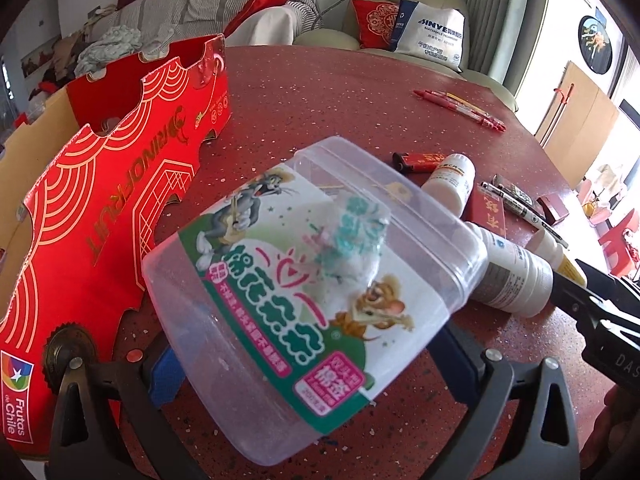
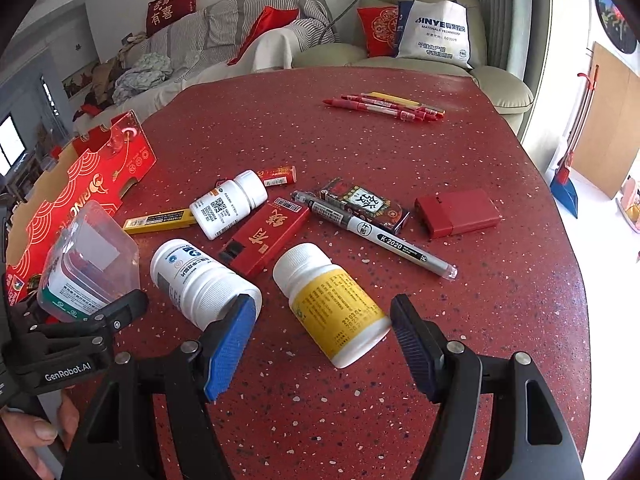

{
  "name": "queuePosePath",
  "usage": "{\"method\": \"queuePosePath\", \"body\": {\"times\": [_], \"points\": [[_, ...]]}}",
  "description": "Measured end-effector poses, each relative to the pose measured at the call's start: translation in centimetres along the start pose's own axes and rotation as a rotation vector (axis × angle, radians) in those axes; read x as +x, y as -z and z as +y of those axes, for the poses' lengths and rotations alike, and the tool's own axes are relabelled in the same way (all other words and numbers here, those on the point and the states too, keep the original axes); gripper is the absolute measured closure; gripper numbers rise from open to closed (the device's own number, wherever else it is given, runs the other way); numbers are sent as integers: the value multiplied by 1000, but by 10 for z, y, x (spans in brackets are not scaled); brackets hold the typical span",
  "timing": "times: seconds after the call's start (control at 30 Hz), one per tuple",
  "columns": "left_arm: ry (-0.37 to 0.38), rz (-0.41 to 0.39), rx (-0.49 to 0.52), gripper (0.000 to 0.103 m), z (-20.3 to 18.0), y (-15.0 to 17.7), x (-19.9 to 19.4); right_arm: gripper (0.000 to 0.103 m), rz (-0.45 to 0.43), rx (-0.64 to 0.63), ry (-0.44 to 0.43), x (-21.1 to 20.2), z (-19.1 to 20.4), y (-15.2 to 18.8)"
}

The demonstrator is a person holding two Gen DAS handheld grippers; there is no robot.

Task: Organize rigid objects
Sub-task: 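Move the open right gripper to the yellow-label white bottle while the left gripper holds the clear jar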

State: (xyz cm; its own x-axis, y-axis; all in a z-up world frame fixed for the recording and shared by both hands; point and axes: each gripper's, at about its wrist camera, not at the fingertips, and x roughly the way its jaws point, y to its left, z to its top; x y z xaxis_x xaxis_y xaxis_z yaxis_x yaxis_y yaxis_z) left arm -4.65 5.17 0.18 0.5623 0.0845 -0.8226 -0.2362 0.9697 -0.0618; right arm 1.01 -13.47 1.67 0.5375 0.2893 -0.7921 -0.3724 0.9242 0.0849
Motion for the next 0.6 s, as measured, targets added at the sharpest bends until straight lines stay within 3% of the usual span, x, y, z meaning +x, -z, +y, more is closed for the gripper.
{"method": "queuePosePath", "body": {"times": [0.6], "points": [[-22, 8, 49, 1, -12, 2, 4, 32, 29, -83, 9, 11, 22, 9]]}}
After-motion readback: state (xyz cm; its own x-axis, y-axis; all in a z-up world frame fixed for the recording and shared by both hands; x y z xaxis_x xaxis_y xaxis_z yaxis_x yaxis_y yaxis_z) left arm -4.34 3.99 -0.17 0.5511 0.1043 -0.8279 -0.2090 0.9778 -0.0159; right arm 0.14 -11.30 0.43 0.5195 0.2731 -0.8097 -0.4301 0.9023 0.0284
